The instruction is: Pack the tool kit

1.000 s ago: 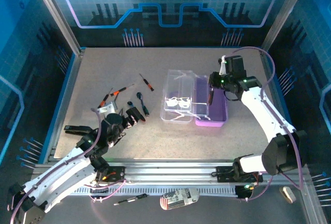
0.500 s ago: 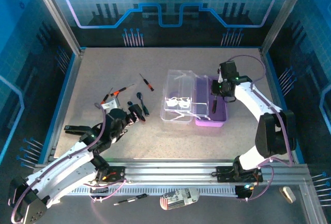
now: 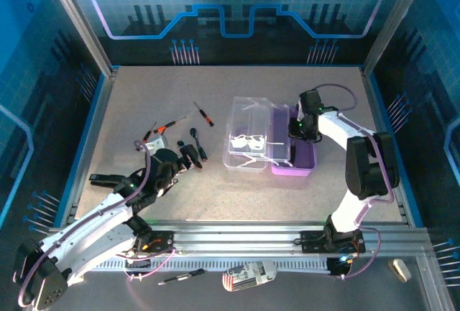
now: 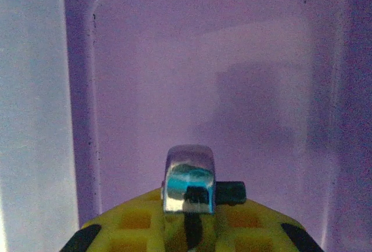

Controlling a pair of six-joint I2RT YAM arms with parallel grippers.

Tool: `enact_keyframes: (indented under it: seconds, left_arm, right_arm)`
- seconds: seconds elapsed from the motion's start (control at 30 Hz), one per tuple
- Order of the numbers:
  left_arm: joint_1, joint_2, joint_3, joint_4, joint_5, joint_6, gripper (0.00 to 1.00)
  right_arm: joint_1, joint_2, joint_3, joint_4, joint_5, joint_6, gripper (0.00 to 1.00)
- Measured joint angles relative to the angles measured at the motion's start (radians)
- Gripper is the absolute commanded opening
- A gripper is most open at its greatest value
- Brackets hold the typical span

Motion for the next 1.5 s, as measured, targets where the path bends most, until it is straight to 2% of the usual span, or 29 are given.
enact_keyframes:
  seconds: [0.93, 1.07, 1.3, 1.37, 1.47, 1.5]
  left_arm:
    - [0.034, 0.089, 0.04, 0.008, 0.071, 0.0, 0.99]
    - [0.039, 0.089, 0.04, 0.006, 0.071, -0.005, 0.99]
    - [0.053, 0.066, 0.039, 0.011, 0.071, -0.026, 0.94]
    - [0.058, 0.062, 0.039, 0.014, 0.073, -0.024, 0.94]
    - [0.075, 0.062, 0.039, 0.014, 0.075, -0.018, 0.96]
    - [0.083, 0.061, 0.039, 0.014, 0.077, -0.019, 0.97]
  right_arm:
    - [-0.009, 0.038, 0.001, 0.013, -0.075, 0.0, 0.25]
    - [-0.009, 0.015, 0.001, -0.002, -0.051, 0.011, 0.31]
    - [-0.009, -0.106, -0.001, -0.016, 0.028, 0.033, 0.33]
    - [-0.009, -0.14, -0.005, -0.019, 0.051, 0.041, 0.37]
    - [-0.009, -0.188, -0.023, -0.025, 0.079, 0.048, 0.57]
    - [-0.009, -0.206, -0.031, -0.025, 0.084, 0.048, 0.61]
